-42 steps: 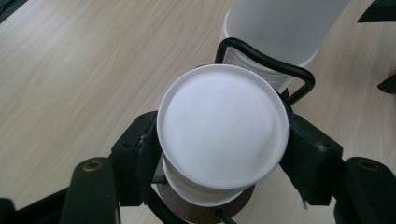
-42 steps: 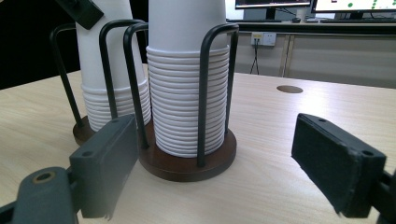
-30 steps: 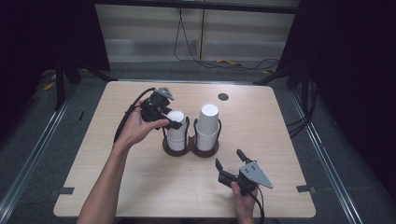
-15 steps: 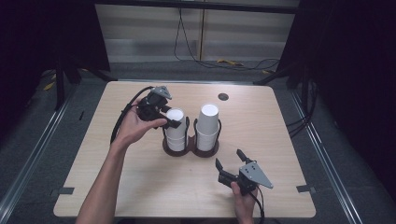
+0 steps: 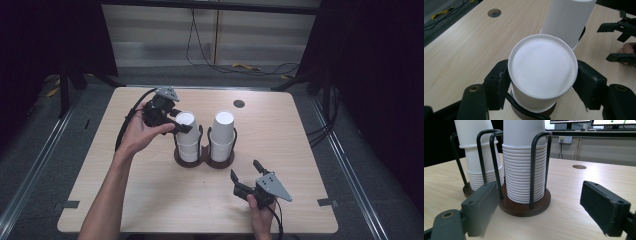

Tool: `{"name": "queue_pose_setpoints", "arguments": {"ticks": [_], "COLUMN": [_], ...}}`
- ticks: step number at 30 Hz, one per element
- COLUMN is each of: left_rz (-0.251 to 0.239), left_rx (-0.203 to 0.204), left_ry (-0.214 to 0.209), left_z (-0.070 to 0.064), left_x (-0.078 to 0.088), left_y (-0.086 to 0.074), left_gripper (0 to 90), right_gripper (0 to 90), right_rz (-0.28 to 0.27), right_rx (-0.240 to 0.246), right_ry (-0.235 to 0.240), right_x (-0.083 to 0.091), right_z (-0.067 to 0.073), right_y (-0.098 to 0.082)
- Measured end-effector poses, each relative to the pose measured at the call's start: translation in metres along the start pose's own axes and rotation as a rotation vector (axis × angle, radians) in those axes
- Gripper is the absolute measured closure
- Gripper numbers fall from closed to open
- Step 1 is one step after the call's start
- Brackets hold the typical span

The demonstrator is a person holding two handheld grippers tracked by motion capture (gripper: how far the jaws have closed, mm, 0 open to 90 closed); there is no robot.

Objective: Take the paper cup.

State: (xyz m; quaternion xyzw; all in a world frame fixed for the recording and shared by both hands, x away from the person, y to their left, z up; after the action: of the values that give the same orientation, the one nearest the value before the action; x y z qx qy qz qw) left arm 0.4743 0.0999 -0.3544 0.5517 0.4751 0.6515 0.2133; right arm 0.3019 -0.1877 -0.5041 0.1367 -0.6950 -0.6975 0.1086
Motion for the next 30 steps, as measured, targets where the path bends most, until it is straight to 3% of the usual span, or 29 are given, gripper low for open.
{"name": "queue_pose_setpoints", "arguments": {"ticks": [4,6,15,19,22,28,30], "left_rz": [-0.022,-0.028,-0.049,-0.092,-0.099,-0.14,-0.149], "left_rx": [-0.001,-0.004,-0.013,-0.018,-0.035,-0.045,-0.054], "left_ry": [-0.011,0.008,0.006,0.0,0.026,0.013,0.028], "left_z": [-0.001,-0.001,-0.003,-0.006,-0.008,-0.012,-0.013], "left_x": [0.005,0.007,0.016,0.024,0.029,0.033,0.034], "left_y": [0.003,0.004,0.008,0.01,0.012,0.008,0.005], "left_gripper": [34.4,34.4,34.4,34.3,34.4,34.3,34.3], "right_gripper": [14.5,14.5,14.5,14.5,14.5,14.5,14.5], "right_rz": [0.002,0.003,0.007,0.005,0.005,0.005,0.006], "right_rx": [-0.001,-0.002,0.002,0.001,0.001,0.001,0.001], "right_ry": [0.001,0.002,0.007,0.006,0.006,0.005,0.006], "right_x": [0.0,0.0,0.0,0.0,-0.001,0.0,0.0], "right_z": [0.0,0.0,0.0,0.0,0.0,0.0,0.0], "right_y": [0.0,0.0,0.0,0.0,0.0,0.0,0.0]}}
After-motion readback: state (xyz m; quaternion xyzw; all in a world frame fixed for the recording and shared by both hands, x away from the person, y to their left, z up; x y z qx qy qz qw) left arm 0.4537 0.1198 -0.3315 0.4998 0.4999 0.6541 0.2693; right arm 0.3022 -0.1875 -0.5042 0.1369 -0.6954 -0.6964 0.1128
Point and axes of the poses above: each handheld gripper's, and its own axes: x roughly backward along the jaws, y roughly out of its top, z roughly to its left, the point moved 2 cm from there along -x, roughly forward along the jaws, and after that the axes turned 11 degrees about -z, right-handed, at the moved point
